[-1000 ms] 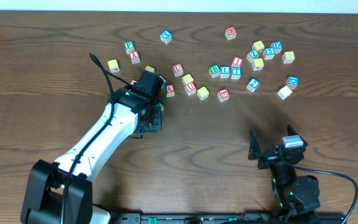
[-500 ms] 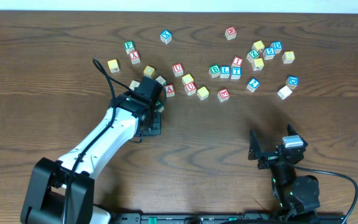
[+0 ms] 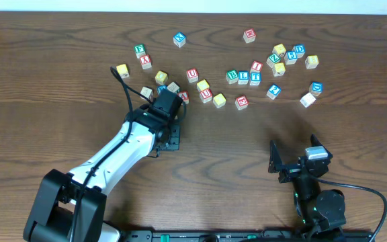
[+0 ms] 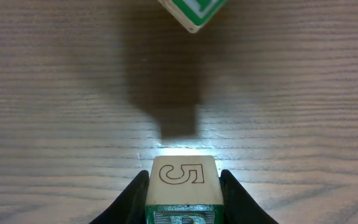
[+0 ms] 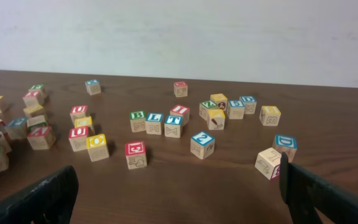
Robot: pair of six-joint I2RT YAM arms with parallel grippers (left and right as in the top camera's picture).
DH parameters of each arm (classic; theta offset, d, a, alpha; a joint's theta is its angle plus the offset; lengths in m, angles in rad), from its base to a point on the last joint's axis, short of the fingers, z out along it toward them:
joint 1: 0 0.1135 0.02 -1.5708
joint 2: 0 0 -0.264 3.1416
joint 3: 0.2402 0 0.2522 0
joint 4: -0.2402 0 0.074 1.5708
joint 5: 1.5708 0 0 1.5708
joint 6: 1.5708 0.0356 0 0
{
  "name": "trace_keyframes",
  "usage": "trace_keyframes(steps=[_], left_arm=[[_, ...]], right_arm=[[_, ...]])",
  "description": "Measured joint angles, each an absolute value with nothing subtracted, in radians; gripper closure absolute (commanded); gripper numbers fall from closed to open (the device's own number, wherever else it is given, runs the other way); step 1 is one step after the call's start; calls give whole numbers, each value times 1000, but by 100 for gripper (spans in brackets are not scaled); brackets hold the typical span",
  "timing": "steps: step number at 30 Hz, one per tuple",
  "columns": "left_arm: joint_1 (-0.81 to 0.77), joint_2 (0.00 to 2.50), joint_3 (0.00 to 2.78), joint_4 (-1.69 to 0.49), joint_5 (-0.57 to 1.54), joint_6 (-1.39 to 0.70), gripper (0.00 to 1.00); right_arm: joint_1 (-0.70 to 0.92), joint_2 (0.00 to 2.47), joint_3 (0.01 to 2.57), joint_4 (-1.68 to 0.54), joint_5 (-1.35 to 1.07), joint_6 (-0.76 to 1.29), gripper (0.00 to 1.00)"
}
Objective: Spell out ROBOT
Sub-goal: 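Carry the R block toward the open table area and lower it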
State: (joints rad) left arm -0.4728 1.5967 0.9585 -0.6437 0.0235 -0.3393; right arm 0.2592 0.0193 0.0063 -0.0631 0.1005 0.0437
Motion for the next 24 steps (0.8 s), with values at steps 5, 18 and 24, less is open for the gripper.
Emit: trace_keyframes(steps=[5, 18, 24], left_arm=[[-481, 1597, 958, -634, 23, -339, 92], [-481, 1639, 958, -611, 23, -339, 92], [-481, 1639, 955, -590, 23, -339, 92]], right_arm=[[259, 19, 6, -63, 101, 44, 1], [259, 19, 6, -63, 100, 44, 1], [259, 20, 6, -63, 100, 44, 1]])
